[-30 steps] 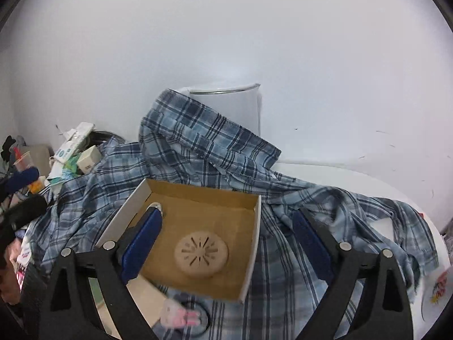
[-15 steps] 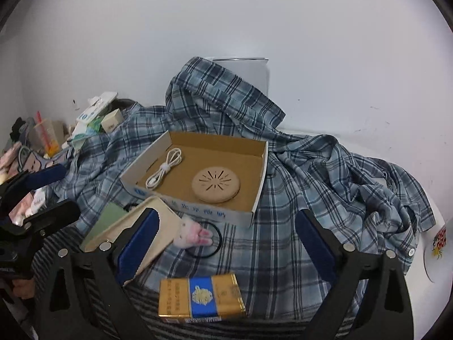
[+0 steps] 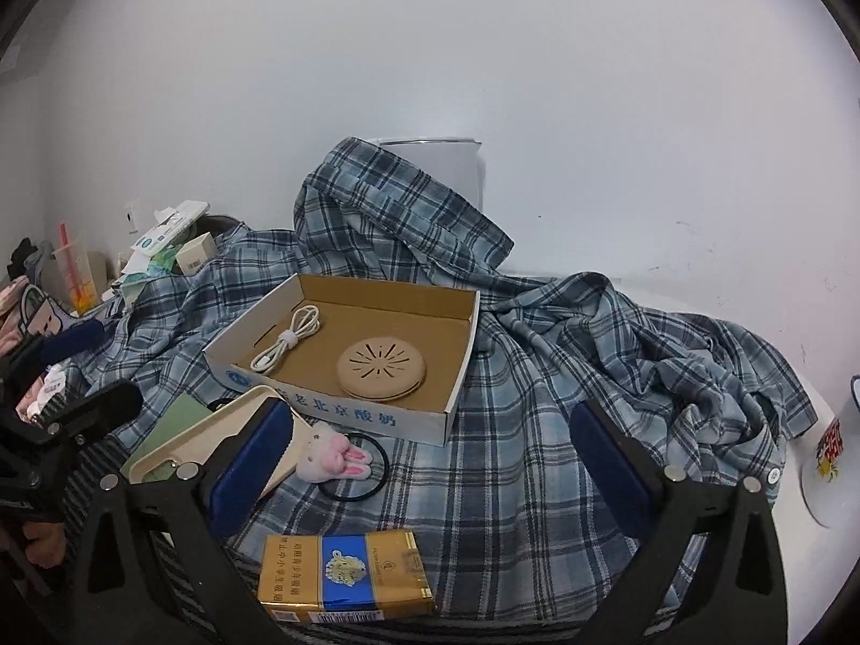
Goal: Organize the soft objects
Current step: 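Withdraw both tools and move the right tool to the gold-blue cigarette pack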
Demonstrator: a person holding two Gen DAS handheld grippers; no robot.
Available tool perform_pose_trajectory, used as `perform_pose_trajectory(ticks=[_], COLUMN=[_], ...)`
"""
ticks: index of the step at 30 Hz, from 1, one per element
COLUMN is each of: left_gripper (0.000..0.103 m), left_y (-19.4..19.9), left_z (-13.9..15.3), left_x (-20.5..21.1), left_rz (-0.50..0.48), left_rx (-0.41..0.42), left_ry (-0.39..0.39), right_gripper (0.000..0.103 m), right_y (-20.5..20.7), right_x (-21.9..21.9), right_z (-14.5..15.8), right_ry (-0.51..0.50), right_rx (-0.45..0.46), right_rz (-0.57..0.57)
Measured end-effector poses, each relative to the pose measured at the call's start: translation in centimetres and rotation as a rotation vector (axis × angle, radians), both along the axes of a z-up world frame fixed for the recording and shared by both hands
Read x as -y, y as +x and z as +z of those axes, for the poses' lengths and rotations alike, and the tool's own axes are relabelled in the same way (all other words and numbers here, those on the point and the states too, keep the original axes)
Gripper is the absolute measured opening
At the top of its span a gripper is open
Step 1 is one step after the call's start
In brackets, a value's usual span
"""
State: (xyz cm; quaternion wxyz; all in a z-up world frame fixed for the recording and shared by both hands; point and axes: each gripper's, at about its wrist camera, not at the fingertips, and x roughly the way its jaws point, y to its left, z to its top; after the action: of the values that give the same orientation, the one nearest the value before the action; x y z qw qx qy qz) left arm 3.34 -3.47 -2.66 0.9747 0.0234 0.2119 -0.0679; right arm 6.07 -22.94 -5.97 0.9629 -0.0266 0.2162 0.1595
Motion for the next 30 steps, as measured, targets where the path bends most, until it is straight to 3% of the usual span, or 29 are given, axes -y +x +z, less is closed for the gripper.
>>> perform_pose_trajectory(ticks=[10, 20, 30], left_gripper=[0.103, 0.103, 0.103], left_y=[0.3, 0.9, 0.8], left_z=[-0.2, -0.3, -0.4], left_x=[-0.4, -1.5, -1.5], left_rz=[0.02, 0.041, 0.05], left_rx=[-0.02, -0.052, -0.049], left_ry=[-0.027, -0.084, -0.079], right_gripper=[0.103, 0.103, 0.103], right_y=[-0.2, 0.4, -0.3], right_x=[0.2, -0.1, -2.9], right_z=[0.0, -1.9, -4.8], right_ry=[0.007, -0.007, -0.131], right_rx=[-0.009, -0.192, -0.35], right_rz=[0.0, 0.022, 0.122])
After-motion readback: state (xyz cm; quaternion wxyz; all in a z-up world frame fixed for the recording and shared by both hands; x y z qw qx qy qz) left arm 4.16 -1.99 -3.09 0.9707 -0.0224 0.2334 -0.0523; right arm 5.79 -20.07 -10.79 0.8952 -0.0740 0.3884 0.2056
